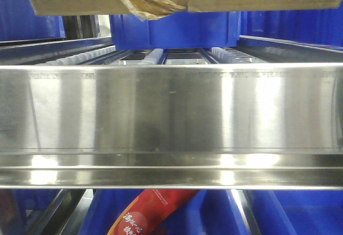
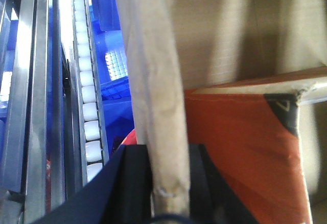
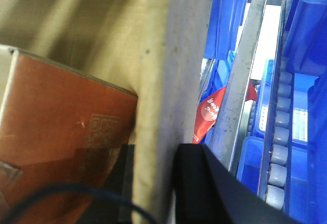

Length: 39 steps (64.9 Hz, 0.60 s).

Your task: Stack two boxes on right shelf middle

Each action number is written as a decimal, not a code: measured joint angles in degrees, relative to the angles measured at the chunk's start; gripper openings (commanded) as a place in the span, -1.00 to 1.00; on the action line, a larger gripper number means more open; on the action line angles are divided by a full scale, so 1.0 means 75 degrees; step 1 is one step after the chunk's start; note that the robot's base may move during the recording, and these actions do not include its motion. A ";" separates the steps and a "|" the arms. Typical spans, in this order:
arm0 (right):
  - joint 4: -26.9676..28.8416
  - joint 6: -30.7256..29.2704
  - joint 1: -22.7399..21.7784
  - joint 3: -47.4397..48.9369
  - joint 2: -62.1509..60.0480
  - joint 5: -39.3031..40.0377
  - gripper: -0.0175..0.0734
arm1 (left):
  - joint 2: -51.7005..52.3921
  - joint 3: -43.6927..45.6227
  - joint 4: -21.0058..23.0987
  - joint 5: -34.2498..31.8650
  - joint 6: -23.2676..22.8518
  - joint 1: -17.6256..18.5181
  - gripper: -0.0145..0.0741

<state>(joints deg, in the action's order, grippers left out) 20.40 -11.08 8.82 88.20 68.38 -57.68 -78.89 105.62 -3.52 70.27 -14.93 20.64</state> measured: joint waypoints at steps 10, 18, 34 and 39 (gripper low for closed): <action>0.0000 0.0000 0.0000 0.0000 0.0000 0.0000 -0.95 | 0.0000 0.0000 0.0000 0.0000 0.0000 0.0000 -0.92; 0.0000 0.0000 0.0000 0.0000 0.0000 0.0000 -0.95 | 0.0000 0.0000 0.0000 0.0000 0.0000 0.0000 -0.92; 0.0000 0.0000 0.0000 0.0000 0.0000 0.0000 -0.95 | 0.0000 0.0000 0.0000 0.0000 0.0000 0.0000 -0.92; 0.0000 0.0000 0.0000 0.0000 0.0000 0.0000 -0.95 | 0.0000 0.0000 0.0000 0.0000 0.0000 0.0000 -0.92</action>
<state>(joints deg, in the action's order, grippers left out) 20.40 -11.08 8.82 88.20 68.38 -57.68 -78.89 105.62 -3.52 70.27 -14.93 20.64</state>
